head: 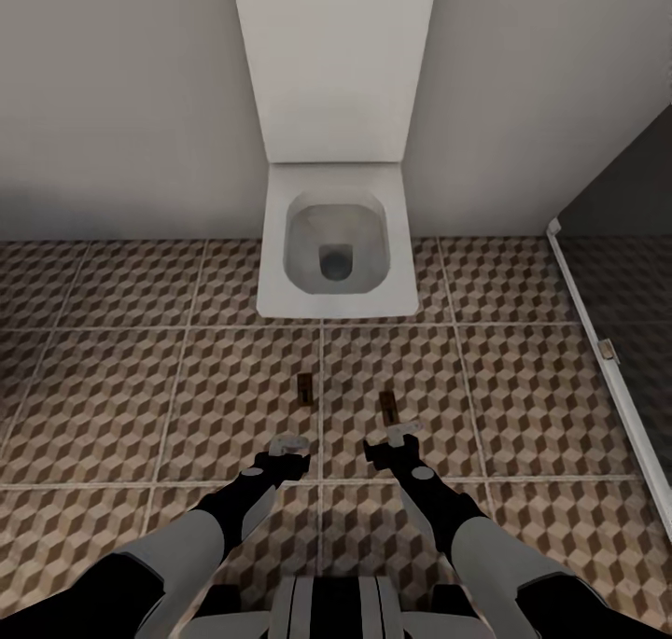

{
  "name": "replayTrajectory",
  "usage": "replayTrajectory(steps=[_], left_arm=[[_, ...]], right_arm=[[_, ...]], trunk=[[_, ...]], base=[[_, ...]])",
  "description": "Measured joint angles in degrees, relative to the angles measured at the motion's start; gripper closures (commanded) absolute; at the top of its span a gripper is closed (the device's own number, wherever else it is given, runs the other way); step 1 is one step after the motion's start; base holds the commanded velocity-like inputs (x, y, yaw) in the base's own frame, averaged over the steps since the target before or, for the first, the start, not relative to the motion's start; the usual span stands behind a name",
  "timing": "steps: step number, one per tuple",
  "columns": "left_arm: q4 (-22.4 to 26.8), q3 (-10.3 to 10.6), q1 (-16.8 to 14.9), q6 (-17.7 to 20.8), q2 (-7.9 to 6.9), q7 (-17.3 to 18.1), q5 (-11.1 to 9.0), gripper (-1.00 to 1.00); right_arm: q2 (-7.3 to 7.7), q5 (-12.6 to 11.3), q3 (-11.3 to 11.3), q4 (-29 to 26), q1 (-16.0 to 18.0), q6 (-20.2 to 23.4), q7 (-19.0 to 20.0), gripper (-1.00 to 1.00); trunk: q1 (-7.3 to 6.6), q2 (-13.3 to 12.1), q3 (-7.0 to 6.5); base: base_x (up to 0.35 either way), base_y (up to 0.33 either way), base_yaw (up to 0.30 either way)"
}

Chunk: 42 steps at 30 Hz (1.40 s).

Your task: Take the four mousetraps from the cabinet in the bathroom and place them on the bathroom floor. Make sure all four end up on the same floor surface, and ensure that at least two of them are either under or directly next to the same bathroom sink.

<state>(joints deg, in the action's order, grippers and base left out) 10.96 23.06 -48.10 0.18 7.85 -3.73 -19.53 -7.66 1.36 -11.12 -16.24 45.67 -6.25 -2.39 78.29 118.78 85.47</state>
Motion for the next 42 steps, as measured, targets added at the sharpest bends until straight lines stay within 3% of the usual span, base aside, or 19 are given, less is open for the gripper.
replayTrajectory(steps=[19, 28, 42], left_arm=[[-0.4, 0.0, 0.0, 0.0, -0.45, 0.0, 0.0, -1.00], [-0.6, 0.0, 0.4, 0.0, -0.63, 0.0, -0.1, -1.00], [-1.3, 0.0, 0.9, -0.1, -2.50, 0.0, 0.0, -1.00]], right_arm=[[0.54, 0.0, 0.0, 0.0, 0.0, 0.0, 0.2, -1.00], [1.61, 0.2, -0.3, 1.4, 0.0, 0.0, 4.3, -1.00], [2.65, 0.2, -0.3, 1.8, 0.0, -0.1, 5.8, -1.00]], trunk=[[-4.17, -7.6, -3.41], [-6.15, -11.2, -5.03], [-9.23, -16.8, -7.54]], base=[[0.000, 0.000, 0.000], [0.000, 0.000, 0.000], [0.000, 0.000, 0.000]])
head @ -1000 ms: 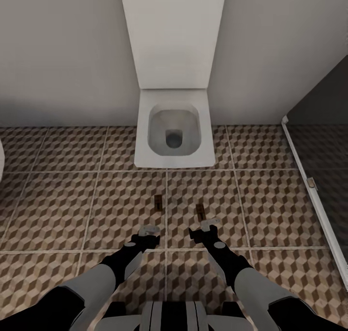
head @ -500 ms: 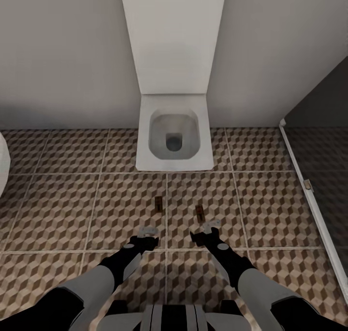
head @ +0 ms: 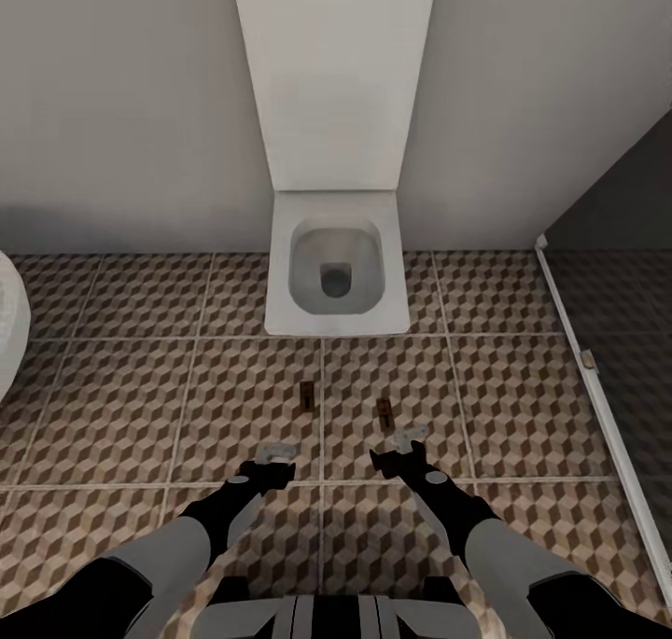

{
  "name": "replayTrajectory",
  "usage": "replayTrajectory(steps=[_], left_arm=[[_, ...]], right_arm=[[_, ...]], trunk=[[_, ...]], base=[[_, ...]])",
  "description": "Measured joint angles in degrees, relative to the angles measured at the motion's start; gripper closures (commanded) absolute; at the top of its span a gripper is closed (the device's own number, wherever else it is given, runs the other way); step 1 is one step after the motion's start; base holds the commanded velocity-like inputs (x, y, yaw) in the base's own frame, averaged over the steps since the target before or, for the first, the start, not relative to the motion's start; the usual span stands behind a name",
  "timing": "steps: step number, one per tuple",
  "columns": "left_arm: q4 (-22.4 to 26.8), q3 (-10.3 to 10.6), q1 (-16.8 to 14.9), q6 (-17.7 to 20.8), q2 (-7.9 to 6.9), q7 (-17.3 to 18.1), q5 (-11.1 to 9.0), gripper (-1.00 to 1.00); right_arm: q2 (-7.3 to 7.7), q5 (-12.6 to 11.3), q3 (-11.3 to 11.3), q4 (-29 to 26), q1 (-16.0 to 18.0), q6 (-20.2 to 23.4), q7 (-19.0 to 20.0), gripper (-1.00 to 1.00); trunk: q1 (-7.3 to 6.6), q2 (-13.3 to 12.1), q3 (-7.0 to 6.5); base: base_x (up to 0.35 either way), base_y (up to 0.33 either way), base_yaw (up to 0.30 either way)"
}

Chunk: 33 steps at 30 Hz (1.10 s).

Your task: Take the four mousetraps from the cabinet in the bathroom and place them on the bathroom floor. Make sure all four end up on the same floor surface, and ensure that at least two of them are either under or directly next to the same bathroom sink.

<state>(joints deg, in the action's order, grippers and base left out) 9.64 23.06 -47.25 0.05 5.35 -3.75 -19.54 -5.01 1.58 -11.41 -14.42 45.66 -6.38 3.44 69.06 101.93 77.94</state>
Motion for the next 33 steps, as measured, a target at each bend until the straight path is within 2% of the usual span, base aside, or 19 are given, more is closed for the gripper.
replayTrajectory(steps=[4, 11, 19, 26, 33], left_arm=[[-0.1, 0.0, 0.2, 0.0, -0.48, 0.0, 0.0, -1.00], [-0.2, 0.0, 1.6, -0.2, -1.19, 0.0, 0.0, -1.00], [-0.1, 0.0, 3.3, -1.5, -1.29, 0.0, 0.0, -1.00], [-0.1, 0.0, 5.8, -1.7, -1.64, 0.0, 0.1, -1.00], [-0.1, 0.0, 7.6, -2.7, -2.37, 0.0, 0.1, -1.00]], right_arm=[[0.60, 0.0, 0.0, 0.0, -0.1, -0.3, 0.0, -1.00], [2.77, -0.1, 0.0, 0.4, -1.2, -4.6, -0.1, -1.00], [4.41, -0.1, 0.0, 2.7, -2.7, -8.1, -0.1, -1.00], [4.95, -0.1, 0.0, 8.8, -3.0, -13.5, 0.0, -1.00], [5.00, -0.1, 0.0, 12.2, -3.1, -16.8, 0.0, -1.00]], trunk=[[-0.88, -1.6, -0.72], [-2.42, -4.4, -1.97], [-4.17, -7.6, -3.41], [-5.71, -10.4, -4.66], [-7.25, -13.2, -5.92]], base=[[0.000, 0.000, 0.000], [0.000, 0.000, 0.000], [0.000, 0.000, 0.000], [0.000, 0.000, 0.000], [0.000, 0.000, 0.000]])
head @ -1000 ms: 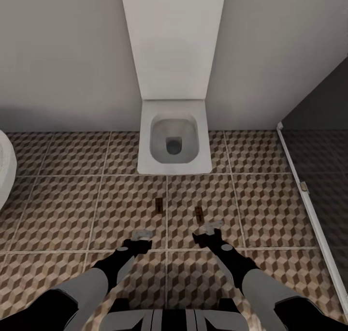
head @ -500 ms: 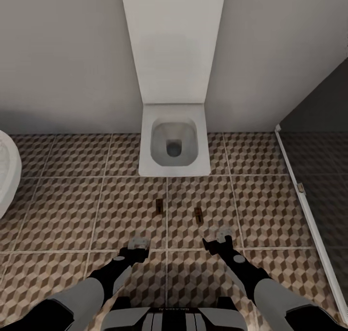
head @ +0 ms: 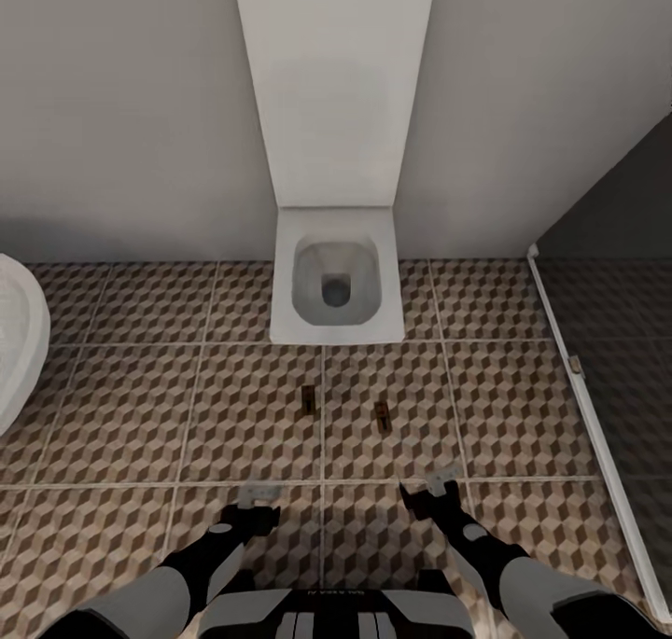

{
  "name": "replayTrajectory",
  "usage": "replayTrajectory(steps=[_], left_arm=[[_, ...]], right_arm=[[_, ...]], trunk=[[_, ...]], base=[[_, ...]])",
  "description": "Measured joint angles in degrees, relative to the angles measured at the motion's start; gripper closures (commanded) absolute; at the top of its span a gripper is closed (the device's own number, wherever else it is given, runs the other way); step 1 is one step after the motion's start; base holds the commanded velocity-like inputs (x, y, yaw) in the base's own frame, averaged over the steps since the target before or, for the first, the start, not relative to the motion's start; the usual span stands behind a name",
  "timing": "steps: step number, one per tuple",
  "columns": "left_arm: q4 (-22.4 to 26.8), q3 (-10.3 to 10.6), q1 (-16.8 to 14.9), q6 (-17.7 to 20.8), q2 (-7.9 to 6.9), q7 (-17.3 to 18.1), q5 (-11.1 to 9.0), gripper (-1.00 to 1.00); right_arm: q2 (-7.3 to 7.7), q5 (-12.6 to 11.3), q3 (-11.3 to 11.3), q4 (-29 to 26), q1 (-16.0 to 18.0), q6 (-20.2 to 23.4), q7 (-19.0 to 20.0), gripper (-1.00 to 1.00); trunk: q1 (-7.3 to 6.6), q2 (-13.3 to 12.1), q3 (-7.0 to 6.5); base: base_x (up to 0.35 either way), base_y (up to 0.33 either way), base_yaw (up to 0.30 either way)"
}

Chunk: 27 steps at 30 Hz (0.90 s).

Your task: Take the four mousetraps from the cabinet in the bathroom and place them on the bathroom floor. Make sure all four end up on the same floor surface, and ensure that at least two of them are either under or directly next to the same bathroom sink.

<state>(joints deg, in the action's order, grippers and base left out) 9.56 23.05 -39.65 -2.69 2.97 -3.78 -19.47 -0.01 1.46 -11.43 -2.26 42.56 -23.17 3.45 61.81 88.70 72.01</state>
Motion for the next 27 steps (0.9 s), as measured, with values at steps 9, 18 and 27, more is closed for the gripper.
replayTrajectory(steps=[9, 18, 27], left_arm=[[-0.5, 0.0, 1.5, -0.7, -1.02, 0.0, 0.0, -1.00], [-0.5, 0.1, 1.8, -0.7, -1.29, 0.0, 0.0, -1.00], [-0.5, 0.1, 1.8, -0.7, -1.29, 0.0, 0.0, -1.00]], right_arm=[[0.01, 0.0, 0.0, 1.0, -1.5, -1.9, 0.1, -1.00], [0.01, 0.0, 0.0, 1.0, -1.8, -2.0, 0.1, -1.00], [0.01, 0.0, 0.0, 1.0, -1.9, -2.0, 0.1, -1.00]], trunk=[[-1.98, -3.6, -1.62], [-3.95, -7.2, -3.23], [-5.93, -10.8, -4.85]], base=[[0.000, 0.000, 0.000], [0.000, 0.000, 0.000], [0.000, 0.000, 0.000]])
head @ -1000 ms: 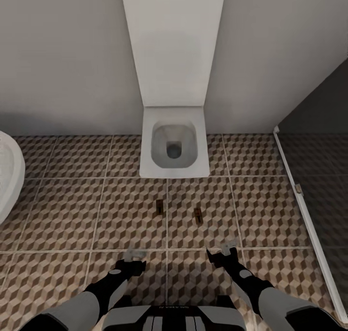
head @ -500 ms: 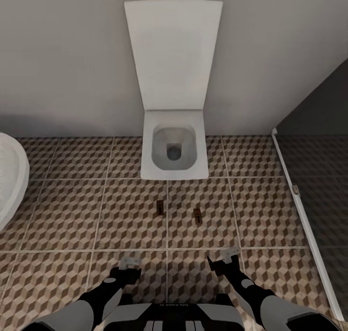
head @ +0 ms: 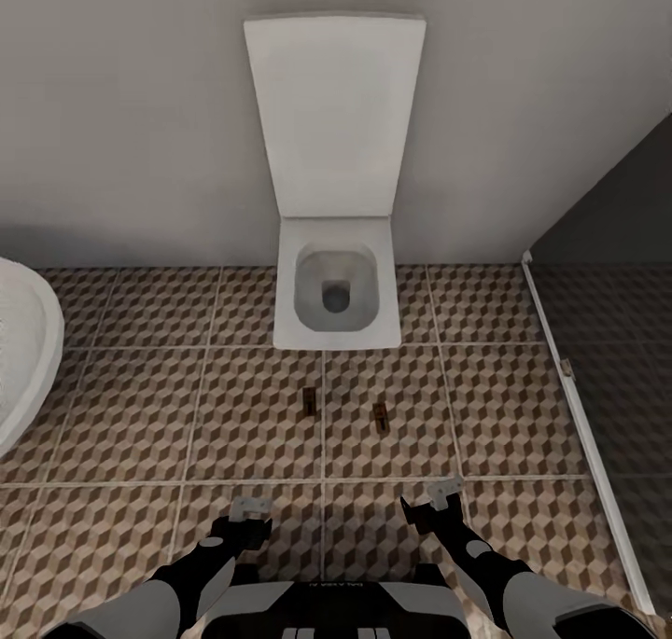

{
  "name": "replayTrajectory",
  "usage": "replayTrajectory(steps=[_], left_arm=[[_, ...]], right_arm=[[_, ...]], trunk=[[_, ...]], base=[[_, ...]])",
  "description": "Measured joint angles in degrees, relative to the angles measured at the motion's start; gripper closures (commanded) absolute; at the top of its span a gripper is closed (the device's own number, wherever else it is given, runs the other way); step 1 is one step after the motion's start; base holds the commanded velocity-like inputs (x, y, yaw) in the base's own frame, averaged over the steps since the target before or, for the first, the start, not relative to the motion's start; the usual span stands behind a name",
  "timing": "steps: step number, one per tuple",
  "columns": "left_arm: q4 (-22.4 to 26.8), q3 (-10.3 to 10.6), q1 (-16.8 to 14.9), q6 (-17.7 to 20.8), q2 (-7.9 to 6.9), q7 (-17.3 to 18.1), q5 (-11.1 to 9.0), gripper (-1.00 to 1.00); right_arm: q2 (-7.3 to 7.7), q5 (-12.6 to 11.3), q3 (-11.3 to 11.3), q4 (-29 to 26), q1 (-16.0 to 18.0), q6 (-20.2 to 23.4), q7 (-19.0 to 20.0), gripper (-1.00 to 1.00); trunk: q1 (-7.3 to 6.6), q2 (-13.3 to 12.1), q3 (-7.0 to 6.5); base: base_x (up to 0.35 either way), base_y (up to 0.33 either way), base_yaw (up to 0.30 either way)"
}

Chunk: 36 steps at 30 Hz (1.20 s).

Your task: Take the four mousetraps from the cabinet in the bathroom and place them on the bathroom floor. Make sure all four end up on the same floor surface, and ensure that at least two of them are either under or directly next to the same bathroom sink.

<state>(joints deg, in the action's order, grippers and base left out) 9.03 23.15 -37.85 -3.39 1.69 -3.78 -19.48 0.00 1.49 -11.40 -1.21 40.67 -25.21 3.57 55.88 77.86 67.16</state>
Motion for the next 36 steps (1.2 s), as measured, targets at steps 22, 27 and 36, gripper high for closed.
replayTrajectory(steps=[22, 27, 36], left_arm=[[0.2, 0.0, 0.0, 0.1, 0.05, 0.1, 0.0, -1.00], [0.2, 0.0, 0.0, 0.1, 0.12, 0.1, 0.0, -1.00], [0.2, 0.0, 0.0, 0.0, 0.15, 0.1, 0.0, -1.00]], right_arm=[[-0.05, 0.0, 0.0, -0.1, 0.0, 0.0, 0.1, -1.00], [0.18, 0.0, 0.0, 0.0, 0.0, 0.0, 0.0, -1.00], [0.21, 0.0, 0.0, 0.0, 0.0, 0.0, 0.0, -1.00]], trunk=[[-4.83, -8.8, -3.95], [-5.93, -10.8, -4.85], [-7.91, -14.4, -6.46]], base=[[0.000, 0.000, 0.000], [0.000, 0.000, 0.000], [0.000, 0.000, 0.000]])
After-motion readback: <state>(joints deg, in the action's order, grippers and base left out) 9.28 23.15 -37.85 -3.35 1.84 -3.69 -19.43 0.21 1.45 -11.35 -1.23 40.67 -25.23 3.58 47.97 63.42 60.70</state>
